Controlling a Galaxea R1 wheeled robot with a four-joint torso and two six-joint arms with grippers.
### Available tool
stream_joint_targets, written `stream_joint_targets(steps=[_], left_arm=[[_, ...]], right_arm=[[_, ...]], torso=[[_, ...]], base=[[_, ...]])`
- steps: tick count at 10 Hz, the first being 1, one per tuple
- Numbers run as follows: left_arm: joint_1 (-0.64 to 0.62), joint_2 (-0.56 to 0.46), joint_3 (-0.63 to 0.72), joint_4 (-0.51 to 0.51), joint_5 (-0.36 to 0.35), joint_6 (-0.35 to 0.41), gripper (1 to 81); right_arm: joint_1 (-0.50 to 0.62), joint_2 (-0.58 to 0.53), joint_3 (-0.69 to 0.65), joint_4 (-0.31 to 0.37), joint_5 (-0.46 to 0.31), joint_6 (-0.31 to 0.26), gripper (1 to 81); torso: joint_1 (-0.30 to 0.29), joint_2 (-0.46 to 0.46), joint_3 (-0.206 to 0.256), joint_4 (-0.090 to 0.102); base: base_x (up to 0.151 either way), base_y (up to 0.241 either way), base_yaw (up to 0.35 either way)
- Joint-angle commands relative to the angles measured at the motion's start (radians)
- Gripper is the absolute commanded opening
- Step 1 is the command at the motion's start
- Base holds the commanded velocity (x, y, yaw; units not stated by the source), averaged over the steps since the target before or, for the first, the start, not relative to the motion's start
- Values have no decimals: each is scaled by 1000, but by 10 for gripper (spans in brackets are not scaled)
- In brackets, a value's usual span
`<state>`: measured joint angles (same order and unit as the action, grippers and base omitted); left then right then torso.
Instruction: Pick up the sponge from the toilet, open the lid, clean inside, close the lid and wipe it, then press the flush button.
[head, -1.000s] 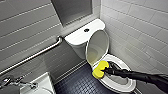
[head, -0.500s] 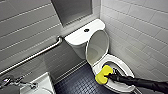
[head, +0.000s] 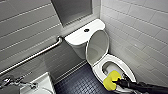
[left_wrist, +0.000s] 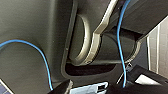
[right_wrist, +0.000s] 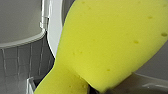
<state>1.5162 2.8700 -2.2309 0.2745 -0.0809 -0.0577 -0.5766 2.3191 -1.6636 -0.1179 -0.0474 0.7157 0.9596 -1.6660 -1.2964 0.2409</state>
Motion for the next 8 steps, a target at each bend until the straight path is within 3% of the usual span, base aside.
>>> stream_joint_targets(steps=[1, 8], left_arm=[[39, -15, 13, 12, 78, 1, 811], [45, -15, 13, 14, 75, 4, 811]], right_arm=[[-27, -148, 93, -20, -91, -2, 10], [-115, -510, 279, -19, -81, -6, 10]], torso=[[0, 0, 0, 0], [0, 0, 0, 1]], base=[[0, 0, 0], [0, 0, 0]])
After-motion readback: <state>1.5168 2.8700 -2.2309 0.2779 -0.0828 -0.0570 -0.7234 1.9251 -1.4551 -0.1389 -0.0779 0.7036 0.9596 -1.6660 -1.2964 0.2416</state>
